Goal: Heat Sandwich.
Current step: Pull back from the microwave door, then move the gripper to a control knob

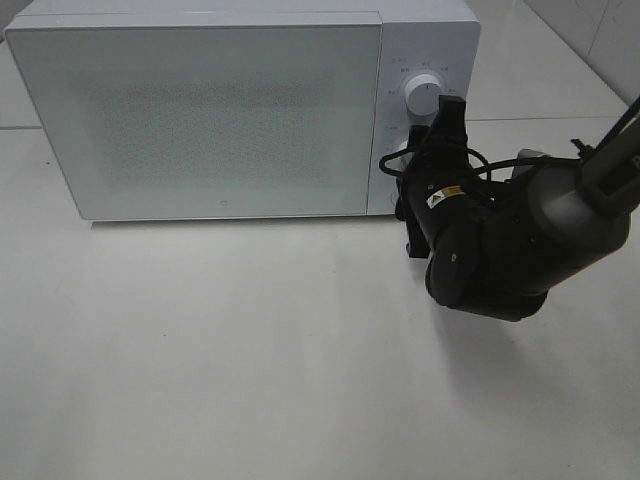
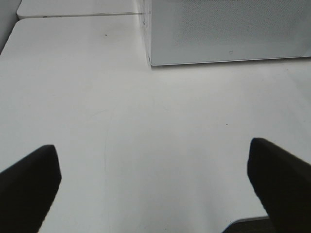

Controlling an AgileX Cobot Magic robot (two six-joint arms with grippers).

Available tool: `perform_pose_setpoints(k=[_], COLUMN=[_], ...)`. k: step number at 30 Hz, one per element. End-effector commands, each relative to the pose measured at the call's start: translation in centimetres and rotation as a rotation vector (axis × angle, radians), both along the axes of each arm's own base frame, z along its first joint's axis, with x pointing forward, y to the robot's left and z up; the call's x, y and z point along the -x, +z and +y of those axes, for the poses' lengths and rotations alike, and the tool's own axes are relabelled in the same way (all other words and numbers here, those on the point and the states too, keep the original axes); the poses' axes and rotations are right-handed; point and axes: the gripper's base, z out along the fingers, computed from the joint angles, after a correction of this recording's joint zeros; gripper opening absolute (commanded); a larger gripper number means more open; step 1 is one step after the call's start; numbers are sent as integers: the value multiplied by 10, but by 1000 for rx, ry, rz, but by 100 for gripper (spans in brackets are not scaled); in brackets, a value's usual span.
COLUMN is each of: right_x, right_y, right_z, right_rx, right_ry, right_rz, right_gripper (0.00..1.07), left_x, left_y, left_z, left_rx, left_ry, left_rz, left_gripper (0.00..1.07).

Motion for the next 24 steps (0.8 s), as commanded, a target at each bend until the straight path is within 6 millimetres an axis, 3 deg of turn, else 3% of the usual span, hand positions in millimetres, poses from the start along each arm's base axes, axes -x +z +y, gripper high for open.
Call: perform_pose_setpoints(k=[1,4,14,24], right_x=[-4,-4,-2,22], right_y=[17,16,16,17], right_z=[4,4,7,-2], right_rx=[22,26,53,106], right_ry=[20,25,61,148], right_rz=[-116,-111,-104,15], right_gripper=[76,80,76,76], left_x=[4,4,4,4], left_y=[-1,-1,-1,-1], left_z=[0,0,0,0], left_rx=[17,17,17,16], left_ry=[1,1,1,1], left_rz=[-25,-25,-25,-26], left_gripper=[101,101,101,101])
